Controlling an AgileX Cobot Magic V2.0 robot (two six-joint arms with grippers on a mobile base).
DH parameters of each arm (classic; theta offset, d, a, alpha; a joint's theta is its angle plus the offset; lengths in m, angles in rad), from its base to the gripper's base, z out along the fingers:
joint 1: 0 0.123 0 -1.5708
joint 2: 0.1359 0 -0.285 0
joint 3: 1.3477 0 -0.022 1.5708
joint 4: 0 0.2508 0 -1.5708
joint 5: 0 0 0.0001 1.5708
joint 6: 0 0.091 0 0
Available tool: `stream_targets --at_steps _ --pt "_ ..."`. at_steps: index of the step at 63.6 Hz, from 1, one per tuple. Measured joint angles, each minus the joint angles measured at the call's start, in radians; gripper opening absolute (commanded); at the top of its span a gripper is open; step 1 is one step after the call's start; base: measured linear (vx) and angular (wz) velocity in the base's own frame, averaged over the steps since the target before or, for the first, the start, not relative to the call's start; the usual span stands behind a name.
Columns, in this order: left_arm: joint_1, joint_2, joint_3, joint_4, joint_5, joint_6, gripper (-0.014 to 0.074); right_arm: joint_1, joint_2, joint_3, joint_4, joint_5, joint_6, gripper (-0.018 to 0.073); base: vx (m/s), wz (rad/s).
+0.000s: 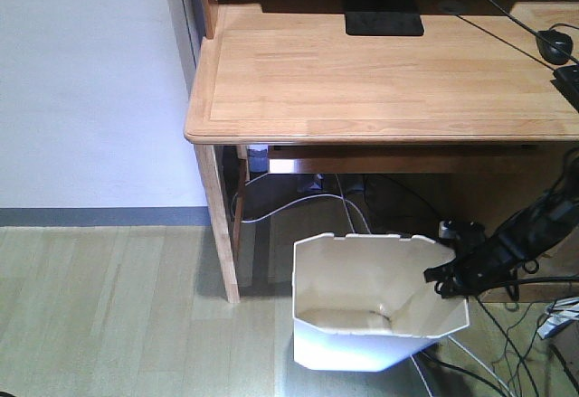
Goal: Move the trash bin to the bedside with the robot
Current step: 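Close the right gripper on the bin rim and lift it slightly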
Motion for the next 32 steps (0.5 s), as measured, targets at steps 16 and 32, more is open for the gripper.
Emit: stream_targets --at_steps 16,32 --pt "0.000 0.000 0.000 0.000 0.000 0.000 -0.0006 -0.035 -0.259 0.209 0.037 0.056 -0.107 -0.0005 0.00 0.00" --pt "0.000 0.000 0.000 0.000 0.000 0.000 -0.0006 -0.035 -0.469 0.387 0.033 0.154 -0.198 -0.0005 0.00 0.00"
